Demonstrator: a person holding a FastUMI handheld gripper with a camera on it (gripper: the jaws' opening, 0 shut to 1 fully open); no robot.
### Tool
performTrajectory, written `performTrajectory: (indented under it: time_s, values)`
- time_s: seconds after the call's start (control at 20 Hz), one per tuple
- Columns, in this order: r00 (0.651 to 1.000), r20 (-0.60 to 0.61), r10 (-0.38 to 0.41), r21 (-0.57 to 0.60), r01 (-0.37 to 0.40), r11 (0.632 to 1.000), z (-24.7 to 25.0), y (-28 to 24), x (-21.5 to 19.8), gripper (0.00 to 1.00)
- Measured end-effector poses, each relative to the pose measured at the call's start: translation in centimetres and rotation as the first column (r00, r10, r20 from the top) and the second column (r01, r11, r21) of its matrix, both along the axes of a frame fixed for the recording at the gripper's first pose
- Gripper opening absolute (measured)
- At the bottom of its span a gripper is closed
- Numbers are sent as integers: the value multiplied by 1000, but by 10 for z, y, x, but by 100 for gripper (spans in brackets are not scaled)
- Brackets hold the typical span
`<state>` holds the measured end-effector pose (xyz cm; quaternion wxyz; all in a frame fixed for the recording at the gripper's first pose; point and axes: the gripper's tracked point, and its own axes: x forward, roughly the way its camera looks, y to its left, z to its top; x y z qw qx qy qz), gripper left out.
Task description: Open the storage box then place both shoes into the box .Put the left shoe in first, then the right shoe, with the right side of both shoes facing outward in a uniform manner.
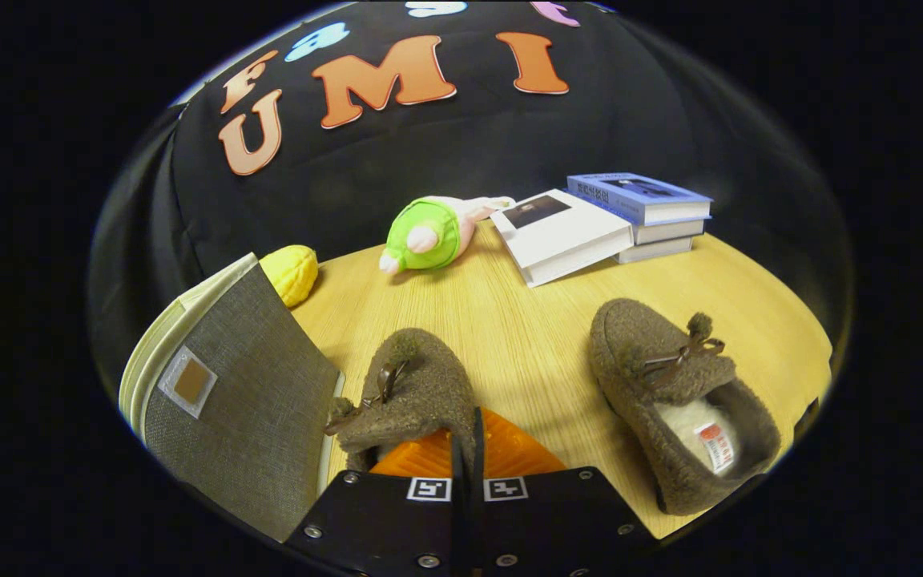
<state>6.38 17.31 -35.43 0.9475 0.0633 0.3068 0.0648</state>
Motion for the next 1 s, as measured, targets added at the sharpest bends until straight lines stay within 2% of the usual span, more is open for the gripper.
performTrajectory:
  time_s: [0.3, 0.65, 0.85, 1.0]
  values:
    - [997, 74, -13, 20, 12, 1000, 41, 4, -1, 0]
    - [986, 166, -22, 78, 9, 997, 127, 27, -4, 0]
    - [979, 202, -20, 143, -9, 990, 171, 58, -11, 0]
    - [979, 204, 10, 161, -43, 986, 190, 96, -20, 0]
